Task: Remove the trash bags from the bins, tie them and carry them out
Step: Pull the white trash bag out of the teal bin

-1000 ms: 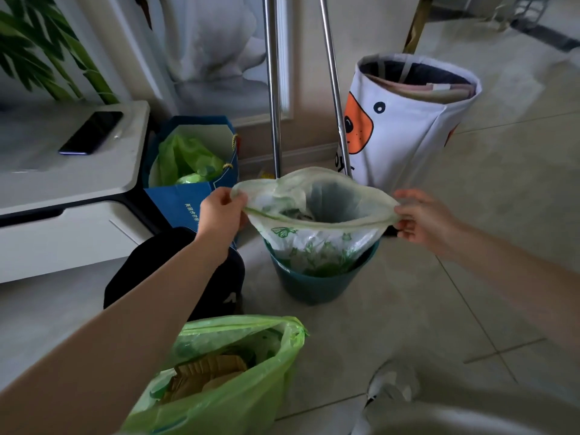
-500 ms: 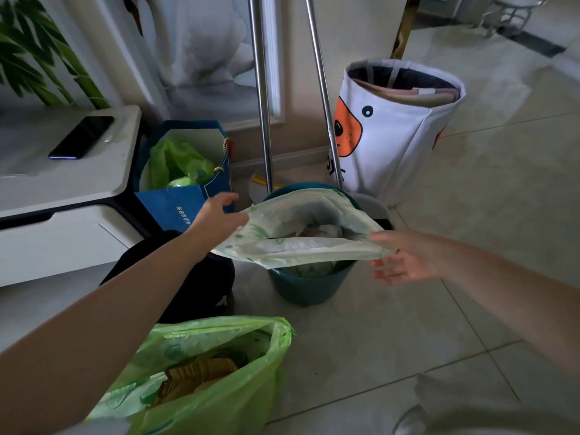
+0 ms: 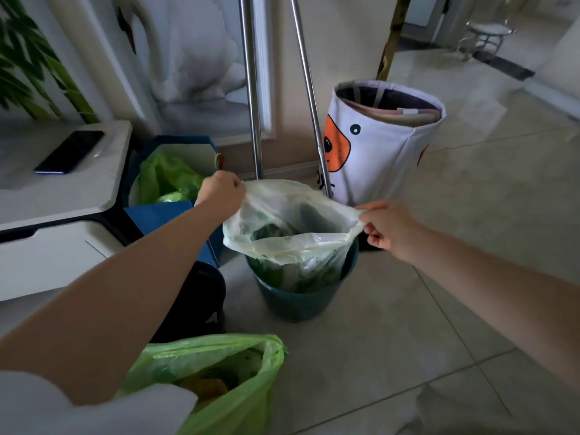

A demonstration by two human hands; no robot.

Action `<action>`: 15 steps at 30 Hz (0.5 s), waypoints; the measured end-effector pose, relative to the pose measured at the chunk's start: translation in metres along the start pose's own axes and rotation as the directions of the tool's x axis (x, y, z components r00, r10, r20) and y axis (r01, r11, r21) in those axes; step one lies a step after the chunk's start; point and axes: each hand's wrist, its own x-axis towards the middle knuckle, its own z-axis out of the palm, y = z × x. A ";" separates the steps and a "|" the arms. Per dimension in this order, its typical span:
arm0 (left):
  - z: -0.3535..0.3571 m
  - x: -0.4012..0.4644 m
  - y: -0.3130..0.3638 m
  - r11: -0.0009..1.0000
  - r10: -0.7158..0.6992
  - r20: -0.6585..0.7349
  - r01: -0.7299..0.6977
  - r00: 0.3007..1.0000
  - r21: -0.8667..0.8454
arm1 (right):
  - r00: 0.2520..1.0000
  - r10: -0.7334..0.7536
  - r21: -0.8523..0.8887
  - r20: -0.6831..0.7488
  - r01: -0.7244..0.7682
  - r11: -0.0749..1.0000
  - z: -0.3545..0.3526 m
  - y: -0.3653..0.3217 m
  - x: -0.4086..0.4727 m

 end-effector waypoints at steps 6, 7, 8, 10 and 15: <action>-0.056 -0.007 0.033 0.966 -0.086 -0.267 0.015 0.960 -0.257 | 0.979 -0.202 0.082 -0.033 0.204 0.975 0.009 -0.042 -0.025; -0.066 -0.009 0.038 0.955 -0.099 -0.299 0.006 0.949 -0.297 | 0.969 -0.243 0.090 -0.044 0.246 0.965 0.008 -0.051 -0.031; -0.075 -0.012 0.042 0.946 -0.101 -0.330 -0.012 0.939 -0.324 | 0.957 -0.286 0.094 -0.053 0.290 0.953 0.006 -0.060 -0.037; -0.093 -0.020 0.053 0.936 -0.090 -0.366 -0.047 0.926 -0.348 | 0.928 -0.363 0.099 -0.076 0.370 0.924 0.002 -0.077 -0.049; -0.138 -0.043 0.078 0.911 -0.075 -0.422 -0.110 0.904 -0.398 | 0.845 -0.513 0.072 -0.154 0.527 0.847 -0.011 -0.108 -0.081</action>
